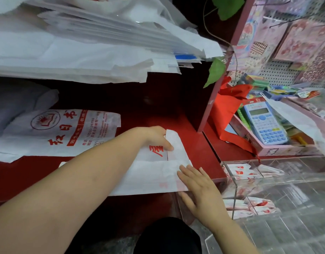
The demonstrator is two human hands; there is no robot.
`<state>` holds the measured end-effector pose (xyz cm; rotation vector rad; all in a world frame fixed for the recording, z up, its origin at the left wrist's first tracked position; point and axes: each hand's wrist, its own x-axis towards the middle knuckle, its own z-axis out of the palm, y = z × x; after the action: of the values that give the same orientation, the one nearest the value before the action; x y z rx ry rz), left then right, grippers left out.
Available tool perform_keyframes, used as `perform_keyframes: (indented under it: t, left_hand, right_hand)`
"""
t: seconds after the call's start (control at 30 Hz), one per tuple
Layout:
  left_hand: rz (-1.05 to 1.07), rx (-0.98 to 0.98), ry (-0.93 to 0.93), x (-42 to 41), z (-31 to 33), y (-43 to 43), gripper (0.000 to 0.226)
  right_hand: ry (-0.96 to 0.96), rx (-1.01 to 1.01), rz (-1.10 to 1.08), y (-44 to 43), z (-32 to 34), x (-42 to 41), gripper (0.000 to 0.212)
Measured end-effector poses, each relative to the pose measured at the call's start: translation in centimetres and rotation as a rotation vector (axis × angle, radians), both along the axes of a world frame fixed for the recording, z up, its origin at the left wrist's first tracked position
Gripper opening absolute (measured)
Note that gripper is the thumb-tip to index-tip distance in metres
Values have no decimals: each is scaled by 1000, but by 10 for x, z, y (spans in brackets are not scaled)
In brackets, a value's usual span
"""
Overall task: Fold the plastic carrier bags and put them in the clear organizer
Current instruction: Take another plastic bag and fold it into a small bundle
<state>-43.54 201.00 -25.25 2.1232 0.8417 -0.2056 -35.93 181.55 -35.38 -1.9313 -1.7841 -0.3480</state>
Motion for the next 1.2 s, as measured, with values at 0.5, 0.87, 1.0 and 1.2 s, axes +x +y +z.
perform_keyframes:
  t: [0.5,0.87,1.0,1.2]
  left_hand:
    - [-143,225,269,-33,47,43,13]
    - [47,138,-14,-54,16,51,6]
    - [5,165,95,-56,9,51,28]
    - [58,393,-47,-48,22,53,14]
  right_hand:
    - [12,39,-2,0,-2,0,41]
    - [-4,47,-44,2,0,-3,32]
    - [-13,30,-86,-5,1,2,41]
    - [16,45,-167,-16,1,11,43]
